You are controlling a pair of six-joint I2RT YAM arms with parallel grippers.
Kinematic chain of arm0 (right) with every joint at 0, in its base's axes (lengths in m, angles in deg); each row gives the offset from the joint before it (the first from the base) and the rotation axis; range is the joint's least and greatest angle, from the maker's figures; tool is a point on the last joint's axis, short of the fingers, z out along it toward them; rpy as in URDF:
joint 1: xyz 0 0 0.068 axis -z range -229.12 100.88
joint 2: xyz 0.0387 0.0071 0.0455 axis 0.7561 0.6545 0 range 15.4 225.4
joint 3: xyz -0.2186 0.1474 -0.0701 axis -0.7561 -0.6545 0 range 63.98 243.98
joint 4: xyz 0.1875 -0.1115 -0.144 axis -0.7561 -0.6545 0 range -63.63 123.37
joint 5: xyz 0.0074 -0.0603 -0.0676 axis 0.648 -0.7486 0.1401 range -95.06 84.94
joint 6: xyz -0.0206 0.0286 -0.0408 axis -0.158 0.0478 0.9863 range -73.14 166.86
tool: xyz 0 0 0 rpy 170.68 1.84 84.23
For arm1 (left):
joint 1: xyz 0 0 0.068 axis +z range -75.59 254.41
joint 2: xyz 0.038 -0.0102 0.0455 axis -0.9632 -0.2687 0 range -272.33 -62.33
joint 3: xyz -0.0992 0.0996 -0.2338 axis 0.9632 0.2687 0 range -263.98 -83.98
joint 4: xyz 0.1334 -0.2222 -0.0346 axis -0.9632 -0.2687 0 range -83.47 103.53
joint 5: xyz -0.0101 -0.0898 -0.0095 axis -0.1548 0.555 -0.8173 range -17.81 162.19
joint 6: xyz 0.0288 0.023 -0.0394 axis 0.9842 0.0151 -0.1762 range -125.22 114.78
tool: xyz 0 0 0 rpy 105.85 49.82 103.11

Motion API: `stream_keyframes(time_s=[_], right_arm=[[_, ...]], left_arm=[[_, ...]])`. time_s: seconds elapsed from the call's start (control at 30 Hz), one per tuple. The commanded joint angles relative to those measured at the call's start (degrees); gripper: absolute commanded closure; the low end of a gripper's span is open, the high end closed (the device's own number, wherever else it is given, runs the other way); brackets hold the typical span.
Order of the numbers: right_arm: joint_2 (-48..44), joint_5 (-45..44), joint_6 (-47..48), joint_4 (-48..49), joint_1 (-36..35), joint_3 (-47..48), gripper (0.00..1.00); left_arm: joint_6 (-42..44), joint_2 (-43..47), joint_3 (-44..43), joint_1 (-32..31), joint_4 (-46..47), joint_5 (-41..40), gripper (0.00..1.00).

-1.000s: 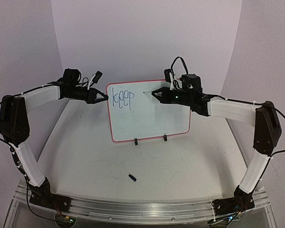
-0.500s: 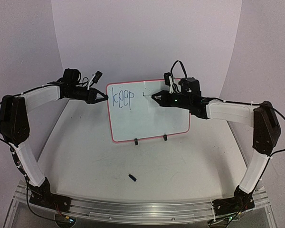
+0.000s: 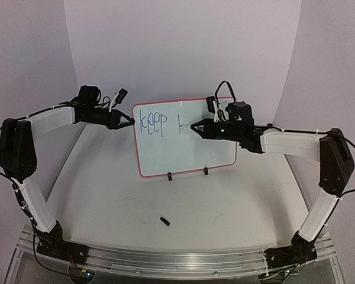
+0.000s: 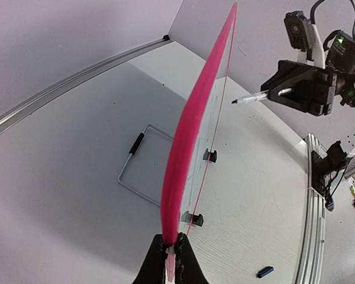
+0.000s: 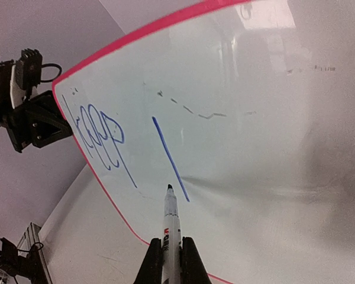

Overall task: Write a sentence on the whiteboard
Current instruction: Write a sentence on the whiteboard stand.

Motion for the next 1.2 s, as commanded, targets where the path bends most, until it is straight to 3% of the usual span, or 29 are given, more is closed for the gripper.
stream_keyframes(time_s=[0.0, 0.53, 1.17], right_arm=[[-4.9, -0.4, -0.7, 5.5, -0.1, 0.9, 1.0], [2.3, -1.1, -0.9, 5.2, -0.1, 8.6, 1.0], [0.5, -8.5, -2.1, 4.8, -0.1, 4.9, 1.0]], left_arm=[[1.3, 0.9, -0.9, -1.0, -4.3, -0.5, 1.0], [1.4, 0.8, -1.0, -1.1, -4.3, -0.4, 1.0], [1.2, 0.9, -1.0, -1.0, -4.3, -0.3, 1.0]])
